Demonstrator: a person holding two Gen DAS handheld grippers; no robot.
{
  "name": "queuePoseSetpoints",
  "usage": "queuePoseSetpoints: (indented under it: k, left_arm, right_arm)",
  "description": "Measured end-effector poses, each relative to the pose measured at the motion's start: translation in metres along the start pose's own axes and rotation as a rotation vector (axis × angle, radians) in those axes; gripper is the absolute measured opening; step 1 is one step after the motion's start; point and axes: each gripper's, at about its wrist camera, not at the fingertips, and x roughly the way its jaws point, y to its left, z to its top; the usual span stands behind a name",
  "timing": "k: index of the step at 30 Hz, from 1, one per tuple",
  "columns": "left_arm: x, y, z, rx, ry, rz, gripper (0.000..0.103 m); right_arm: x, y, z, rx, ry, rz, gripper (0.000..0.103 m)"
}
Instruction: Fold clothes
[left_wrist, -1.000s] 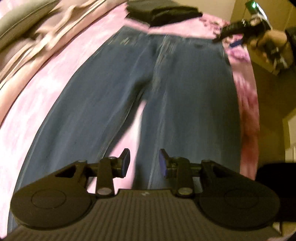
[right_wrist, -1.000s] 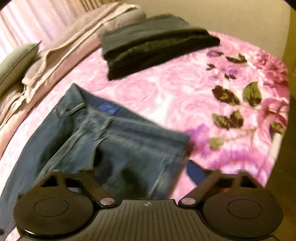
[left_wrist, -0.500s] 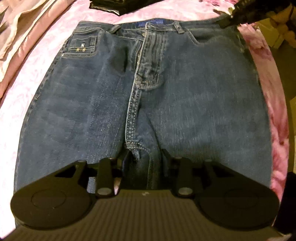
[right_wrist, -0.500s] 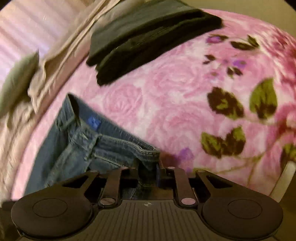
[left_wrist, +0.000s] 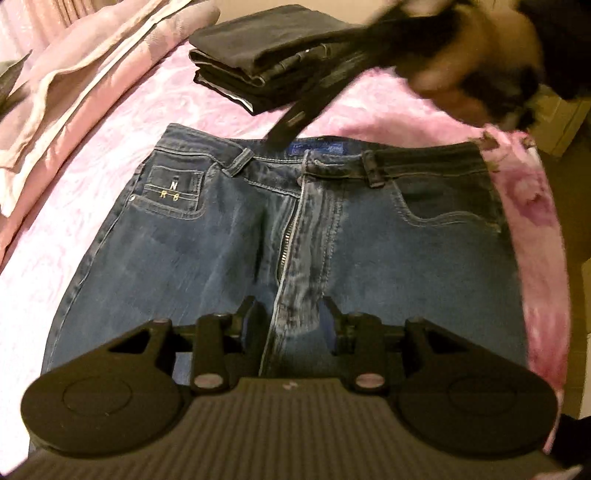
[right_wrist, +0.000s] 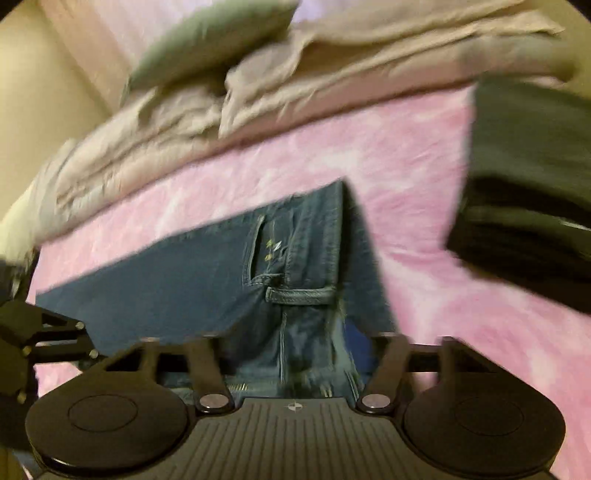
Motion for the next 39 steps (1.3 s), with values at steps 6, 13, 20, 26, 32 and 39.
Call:
queuePoseSetpoints:
  k: [6,13,20,26,32,39]
  left_arm:
    - [0.016,0.001,0.001,-0.022,0.005,0.012,0.032]
    - [0.030,0.014,0.011,-0.040,0.009,0.003,0.039]
    - [0.027,0.029,0.005,-0.108,0.008,-0.027,0.044]
    - [0.023,0.028,-0.006,-0.133,0.015,-0.013,0.045]
    - [0.024,0.029,-0.004,-0.134,0.036,-0.017,0.046]
    - [-0.044,0.035,-0.060,-0.287,0.081,0.094,0.040]
  right_arm:
    - [0.038,-0.005,0.003,-0.024,0.097,-0.021,0.010]
    - [0.016,-0.013,0.011,-0.030,0.061,-0.062,0.006]
    - [-0.020,-0.010,-0.008,0.010,-0.008,-0.090,0.061]
    - [-0.022,-0.001,-0.049,-0.090,0.088,-0.140,0.055]
    - [-0.011,0.021,-0.043,-0.216,0.103,-0.198,0.053]
    - [-0.056,0.070,-0.056,-0.196,0.042,-0.214,0.091]
